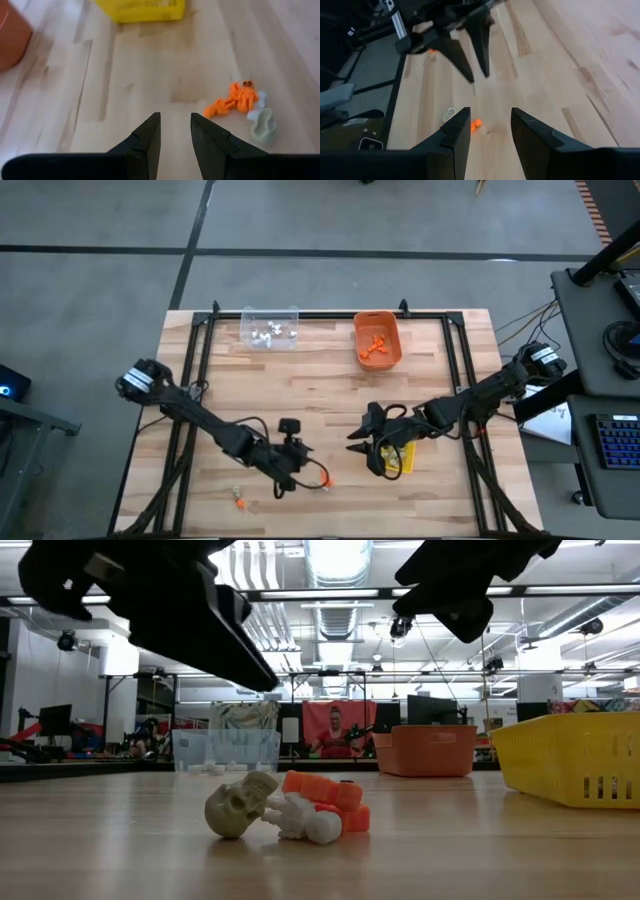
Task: Sort Halloween decoration
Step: Put the orange skeleton toy into the yellow bin
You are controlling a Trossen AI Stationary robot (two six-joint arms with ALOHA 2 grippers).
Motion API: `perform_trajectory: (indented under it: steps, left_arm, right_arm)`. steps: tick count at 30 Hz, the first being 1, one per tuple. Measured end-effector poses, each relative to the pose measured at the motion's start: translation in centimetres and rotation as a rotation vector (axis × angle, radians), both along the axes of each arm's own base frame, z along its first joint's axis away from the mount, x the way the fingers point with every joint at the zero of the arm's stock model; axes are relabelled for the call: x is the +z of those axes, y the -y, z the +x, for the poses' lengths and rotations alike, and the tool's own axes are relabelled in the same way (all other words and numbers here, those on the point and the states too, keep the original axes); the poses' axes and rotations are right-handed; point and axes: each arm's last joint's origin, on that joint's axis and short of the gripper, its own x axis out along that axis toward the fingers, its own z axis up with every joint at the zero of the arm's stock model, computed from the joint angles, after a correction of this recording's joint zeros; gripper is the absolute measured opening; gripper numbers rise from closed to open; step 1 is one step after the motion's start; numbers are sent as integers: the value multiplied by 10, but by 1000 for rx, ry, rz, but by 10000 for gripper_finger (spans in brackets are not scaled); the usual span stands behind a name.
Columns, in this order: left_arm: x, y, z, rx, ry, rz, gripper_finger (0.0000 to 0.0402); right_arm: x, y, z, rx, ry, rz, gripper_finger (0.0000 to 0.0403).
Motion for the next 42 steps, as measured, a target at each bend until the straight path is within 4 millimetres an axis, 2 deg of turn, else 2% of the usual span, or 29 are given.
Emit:
perform_trajectory:
  steps: [8,19,27,35,42]
  left_arm:
    - [-13,9,16,-189,56,13,89]
    - [-16,-7,27,-292,24,-66,89]
    - [-14,-9,30,-405,79,23,109]
    - [-29,-29,27,-430,79,-15,151]
    - [-37,-40,23,-455,138,-71,155]
  right_arm:
    - [-1,-4,-2,63,-14,7,132]
    - [-2,-18,-9,276,-76,98,132]
    - [-4,-22,-12,283,-92,86,132]
    - [-4,-22,-12,280,-90,85,132]
    - [-4,-21,-11,236,-79,59,132]
